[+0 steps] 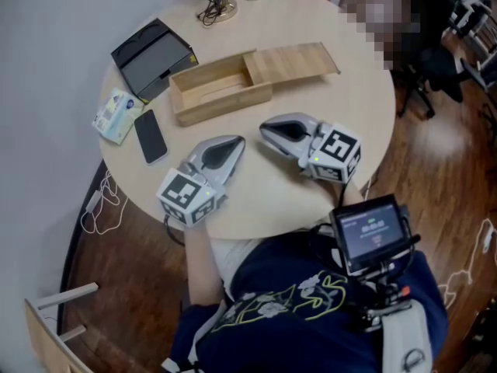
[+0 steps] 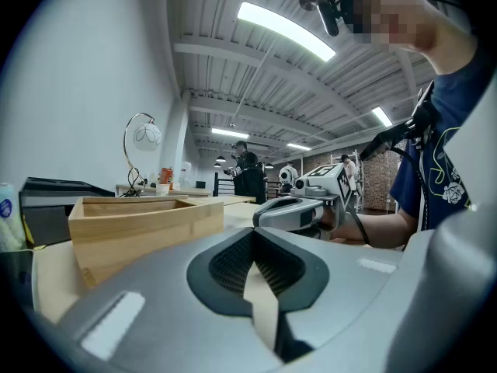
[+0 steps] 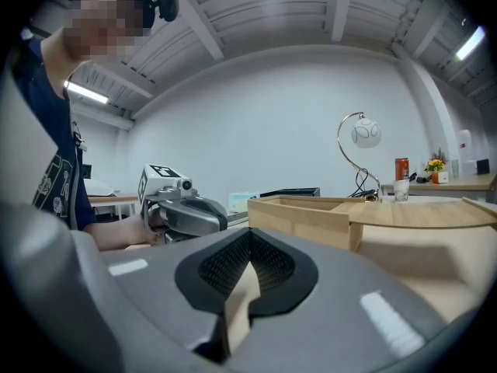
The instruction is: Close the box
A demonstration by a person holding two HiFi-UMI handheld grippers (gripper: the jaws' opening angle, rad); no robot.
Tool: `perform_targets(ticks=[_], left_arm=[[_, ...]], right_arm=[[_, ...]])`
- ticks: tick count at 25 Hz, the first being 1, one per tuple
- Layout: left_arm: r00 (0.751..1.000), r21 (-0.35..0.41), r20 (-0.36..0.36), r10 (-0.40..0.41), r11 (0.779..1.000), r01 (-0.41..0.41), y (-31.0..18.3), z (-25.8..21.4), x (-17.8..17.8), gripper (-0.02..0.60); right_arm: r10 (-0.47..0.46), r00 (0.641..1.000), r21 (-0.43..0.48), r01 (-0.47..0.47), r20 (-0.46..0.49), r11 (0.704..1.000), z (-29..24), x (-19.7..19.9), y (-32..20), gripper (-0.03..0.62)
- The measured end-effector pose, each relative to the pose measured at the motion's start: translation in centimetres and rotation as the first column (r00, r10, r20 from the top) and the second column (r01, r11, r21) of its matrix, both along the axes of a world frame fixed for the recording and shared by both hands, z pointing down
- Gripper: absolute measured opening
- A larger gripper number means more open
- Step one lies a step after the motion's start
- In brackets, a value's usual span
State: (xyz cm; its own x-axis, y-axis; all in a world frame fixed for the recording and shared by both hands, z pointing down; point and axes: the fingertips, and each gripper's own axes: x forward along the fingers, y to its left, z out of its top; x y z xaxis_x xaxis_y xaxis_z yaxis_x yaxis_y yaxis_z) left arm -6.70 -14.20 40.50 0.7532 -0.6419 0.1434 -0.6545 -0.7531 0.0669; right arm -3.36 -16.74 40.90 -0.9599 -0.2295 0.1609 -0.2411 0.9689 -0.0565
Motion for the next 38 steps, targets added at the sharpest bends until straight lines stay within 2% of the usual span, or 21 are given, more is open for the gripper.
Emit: perform_targets(ticks=[15,20,22,23,24,25,26,27,29,30,31,32,34,36,38], left_arm=[[1.0,-0.004,0.003,-0.003,1.0,0.003,0.1,0.0,0.1,0.003],[1.0,0.001,0.004,0.005,1.0,-0.005,0.1,-0.2,0.3,0.003],[1.0,0.024,-0.006,-0.027,0.999,0.027,0.1,-1.0,0.0,0.002],[0.997,0.033,-0.024,-0.075,0.997,0.076,-0.1,-1.9,-0.8,0.002],[0.988,0.029,-0.049,-0.146,0.989,0.148,-0.6,-3.1,-2.4,0.002],[0.969,0.011,-0.072,-0.235,0.972,0.236,-1.5,-4.4,-4.6,0.002],[0.939,-0.012,-0.083,-0.333,0.943,0.333,-2.7,-5.7,-7.3,0.002],[0.899,-0.035,-0.075,-0.432,0.902,0.43,-4.1,-6.6,-10.1,0.002],[0.812,-0.082,-0.004,-0.584,0.809,0.582,-6.8,-6.6,-14.6,0.002],[0.777,-0.098,0.042,-0.628,0.772,0.628,-7.9,-6.0,-16.0,0.002],[0.751,-0.103,0.089,-0.655,0.744,0.661,-8.8,-5.3,-16.8,0.002],[0.728,-0.095,0.143,-0.67,0.723,0.684,-9.5,-4.5,-17.3,0.002],[0.688,-0.052,0.27,-0.674,0.703,0.709,-10.3,-2.8,-17.4,0.002],[0.665,-0.004,0.356,-0.656,0.711,0.703,-10.6,-1.9,-16.8,0.002],[0.676,0.004,0.379,-0.632,0.732,0.681,-10.8,-1.9,-16.0,0.002]], right_arm=[[0.018,1.0,-0.005,-0.018,-0.011,1.0,-0.3,0.1,-0.1,-0.005],[-0.007,1.0,0.008,0.007,0.001,1.0,-0.2,-0.1,0.1,-0.005],[0.042,0.999,0.014,-0.042,0.007,0.999,-0.4,1.0,-0.4,-0.005],[0.126,0.992,0.002,-0.126,0.012,0.992,-1.0,2.7,-1.6,-0.005],[0.244,0.97,-0.026,-0.243,0.024,0.97,-2.0,5.3,-3.7,-0.005],[0.372,0.927,-0.062,-0.369,0.043,0.927,-3.4,8.5,-6.6,-0.005],[0.494,0.867,-0.102,-0.486,0.065,0.868,-4.8,12.3,-9.9,-0.005],[0.608,0.79,-0.15,-0.593,0.081,0.791,-5.8,16.3,-13.4,-0.005],[0.786,0.617,-0.244,-0.758,0.036,0.605,-5.5,23.6,-19.5,-0.005],[0.83,0.557,-0.268,-0.804,-0.032,0.53,-4.3,25.9,-21.7,-0.005],[0.837,0.535,-0.285,-0.825,-0.115,0.488,-2.8,27.0,-23.4,-0.005],[0.816,0.544,-0.307,-0.824,-0.195,0.475,-1.0,27.1,-24.6,-0.005],[0.744,0.592,-0.365,-0.797,-0.31,0.482,2.3,25.7,-25.7,-0.005],[0.697,0.614,-0.376,-0.785,-0.372,0.491,4.2,24.1,-25.9,-0.005],[0.678,0.626,-0.361,-0.778,-0.386,0.513,4.6,22.5,-25.6,-0.005]])
